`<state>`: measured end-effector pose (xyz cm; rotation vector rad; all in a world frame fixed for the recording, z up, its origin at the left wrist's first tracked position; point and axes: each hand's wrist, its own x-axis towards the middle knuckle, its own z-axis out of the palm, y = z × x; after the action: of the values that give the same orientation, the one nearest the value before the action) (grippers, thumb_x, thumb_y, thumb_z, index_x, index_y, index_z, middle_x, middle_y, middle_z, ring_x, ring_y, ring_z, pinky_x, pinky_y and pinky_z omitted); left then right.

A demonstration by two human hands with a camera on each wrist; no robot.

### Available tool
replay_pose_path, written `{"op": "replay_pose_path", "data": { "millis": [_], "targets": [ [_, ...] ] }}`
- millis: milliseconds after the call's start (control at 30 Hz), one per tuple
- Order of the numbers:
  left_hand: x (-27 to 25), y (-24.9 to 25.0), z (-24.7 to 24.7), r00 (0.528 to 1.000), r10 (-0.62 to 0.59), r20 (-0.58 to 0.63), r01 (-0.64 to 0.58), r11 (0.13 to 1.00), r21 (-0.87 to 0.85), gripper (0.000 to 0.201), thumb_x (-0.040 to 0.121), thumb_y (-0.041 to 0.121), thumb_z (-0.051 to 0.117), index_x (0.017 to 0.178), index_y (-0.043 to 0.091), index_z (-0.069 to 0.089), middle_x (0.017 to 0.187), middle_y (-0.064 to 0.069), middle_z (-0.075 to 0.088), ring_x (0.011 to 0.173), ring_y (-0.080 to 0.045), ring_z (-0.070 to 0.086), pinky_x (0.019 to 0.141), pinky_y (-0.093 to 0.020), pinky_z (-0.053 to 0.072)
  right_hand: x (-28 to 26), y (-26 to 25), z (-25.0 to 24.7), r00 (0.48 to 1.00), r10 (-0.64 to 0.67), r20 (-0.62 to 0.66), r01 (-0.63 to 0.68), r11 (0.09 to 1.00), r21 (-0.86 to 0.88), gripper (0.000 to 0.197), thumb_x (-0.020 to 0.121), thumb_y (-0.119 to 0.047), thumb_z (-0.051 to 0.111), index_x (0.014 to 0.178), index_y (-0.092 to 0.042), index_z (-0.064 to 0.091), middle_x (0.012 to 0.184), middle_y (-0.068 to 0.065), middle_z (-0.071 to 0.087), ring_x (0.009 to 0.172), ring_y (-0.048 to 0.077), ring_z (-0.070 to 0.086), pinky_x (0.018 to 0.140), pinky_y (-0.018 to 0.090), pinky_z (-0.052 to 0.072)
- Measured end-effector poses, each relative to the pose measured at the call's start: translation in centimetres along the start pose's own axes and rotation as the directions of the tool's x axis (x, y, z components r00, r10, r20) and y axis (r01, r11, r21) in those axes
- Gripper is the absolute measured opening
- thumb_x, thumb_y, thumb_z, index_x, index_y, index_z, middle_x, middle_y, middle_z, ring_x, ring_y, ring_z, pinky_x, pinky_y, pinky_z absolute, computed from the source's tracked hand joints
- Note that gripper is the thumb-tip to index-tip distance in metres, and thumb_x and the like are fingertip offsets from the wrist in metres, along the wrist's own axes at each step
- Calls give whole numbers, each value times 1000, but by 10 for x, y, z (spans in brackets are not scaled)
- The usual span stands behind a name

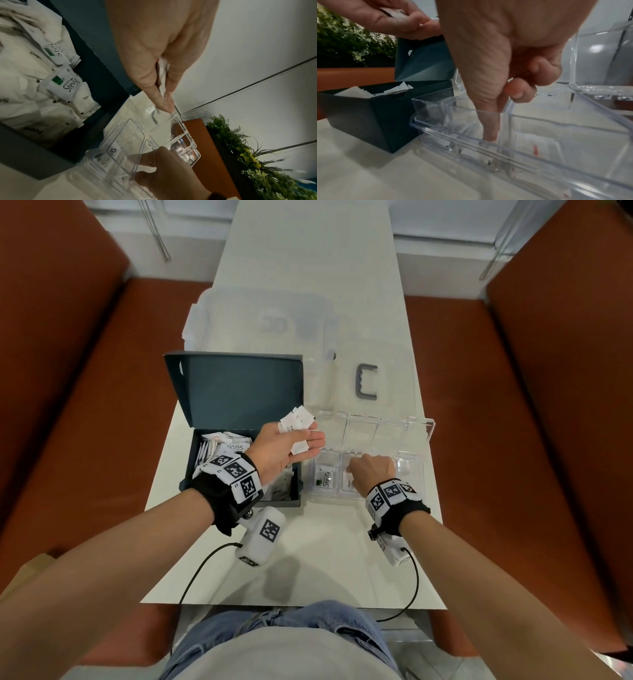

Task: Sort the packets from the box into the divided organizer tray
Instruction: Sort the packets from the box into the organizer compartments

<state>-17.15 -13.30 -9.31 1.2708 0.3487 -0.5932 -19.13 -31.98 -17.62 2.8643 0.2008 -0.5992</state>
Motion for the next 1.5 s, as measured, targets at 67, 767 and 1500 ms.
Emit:
{"op": "replay_pose_path", "data": {
  "millis": [67,767,1500],
  "targets": [
    [-1,1,1,1000,-4,7,3,1000,2,25,95,1,55,119,-5,59,111,-21,68,98,-25,70,78,-28,59,-1,1,-1,1000,0,2,0,1000,29,27,92,-13,58,115,-25,66,106,-2,67,90,23,68,63,27,38],
    [-3,8,5,989,-24,145,26,1000,-13,27,94,-7,50,120,-7,56,114,-22,67,100,-28,70,76,-26,58,-30,23,-116,934,104,-342,179,692,700,21,93,-26,54,107,-29,70,98,-6,71,87,14,63,79,29,50],
    [6,3,2,998,50,-46,-42,985,165,25,95,18,61,111,0,64,84,-9,69,70,-14,65,62,-20,56,-14,39,-85,997,8,78,-60,714,697,18,92,1,47,95,-3,64,79,17,70,64,26,70,65,31,60]
  ]
}}
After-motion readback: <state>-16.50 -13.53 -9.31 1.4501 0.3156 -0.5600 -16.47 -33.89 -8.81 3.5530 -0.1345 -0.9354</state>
